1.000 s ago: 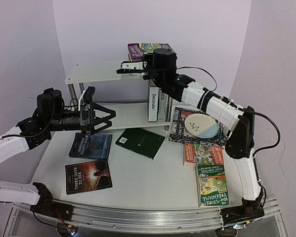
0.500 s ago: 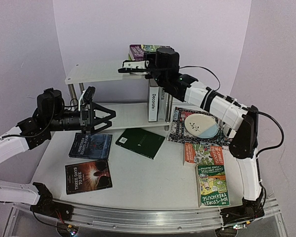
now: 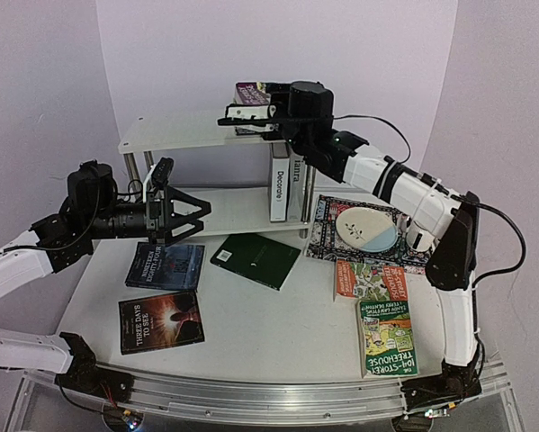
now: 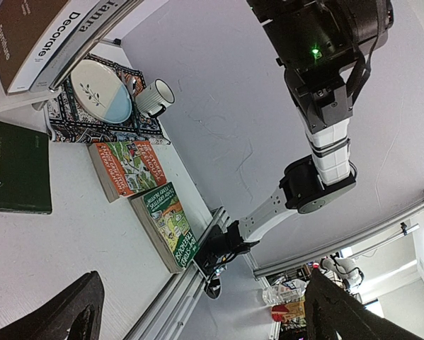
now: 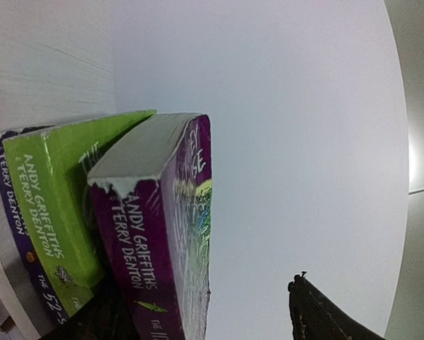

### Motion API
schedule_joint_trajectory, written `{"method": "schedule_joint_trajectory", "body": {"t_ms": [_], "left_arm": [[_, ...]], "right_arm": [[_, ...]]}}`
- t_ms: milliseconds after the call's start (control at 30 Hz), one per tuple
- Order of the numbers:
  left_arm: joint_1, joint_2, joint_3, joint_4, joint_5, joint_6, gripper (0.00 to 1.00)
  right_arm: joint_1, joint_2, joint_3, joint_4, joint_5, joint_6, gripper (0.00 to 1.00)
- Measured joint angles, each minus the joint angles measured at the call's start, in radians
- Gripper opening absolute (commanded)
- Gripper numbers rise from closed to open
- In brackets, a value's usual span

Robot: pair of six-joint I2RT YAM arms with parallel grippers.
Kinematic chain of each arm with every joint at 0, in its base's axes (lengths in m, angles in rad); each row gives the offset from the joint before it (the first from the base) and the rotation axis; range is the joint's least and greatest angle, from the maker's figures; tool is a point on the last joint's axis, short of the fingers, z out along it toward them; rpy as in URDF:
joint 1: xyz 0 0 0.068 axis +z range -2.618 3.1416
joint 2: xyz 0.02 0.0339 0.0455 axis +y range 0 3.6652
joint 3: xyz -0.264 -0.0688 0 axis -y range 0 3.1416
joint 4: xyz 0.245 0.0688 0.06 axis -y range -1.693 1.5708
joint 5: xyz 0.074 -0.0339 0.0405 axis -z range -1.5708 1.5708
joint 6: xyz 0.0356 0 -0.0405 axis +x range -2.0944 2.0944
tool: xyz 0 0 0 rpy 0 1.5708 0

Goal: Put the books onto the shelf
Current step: Place the book on the book pile on the shelf.

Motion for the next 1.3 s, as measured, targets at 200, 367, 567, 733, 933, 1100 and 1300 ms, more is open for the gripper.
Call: {"method": "schedule_joint_trajectory", "body": {"t_ms": [200,367,567,733,933,1100,1300], "left_arm": [[0.000,0.000,0.000,0.000,0.000,0.000,1.00],[0.000,0.002,0.000,0.000,0.000,0.000,1.00],[0.000,0.011,0.000,0.000,0.000,0.002,1.00],[0.000,0.020,0.000,-0.001,0.000,0.002,1.00],[0.000,0.021,0.000,-0.001,-0.012,0.017,1.00],[0.000,0.037,0.049,-0.035,-0.077,0.051,1.00],[0.000,0.071,0.211,-0.067,-0.213,0.112,0.99]], "right_arm": [[0.002,-0.013,0.000,-0.027,-0.016,0.034,0.88],[0.002,-0.022,0.002,-0.055,-0.035,0.074,0.90],[0.006,-0.032,0.002,-0.143,-0.089,0.150,0.91],[0.008,-0.032,0.002,-0.180,-0.113,0.193,0.89],[0.008,-0.092,-0.056,-0.217,-0.142,0.366,0.98],[0.008,-0.222,-0.146,-0.267,-0.141,0.605,0.98],[0.008,-0.407,-0.284,-0.323,-0.131,0.894,0.98]]}}
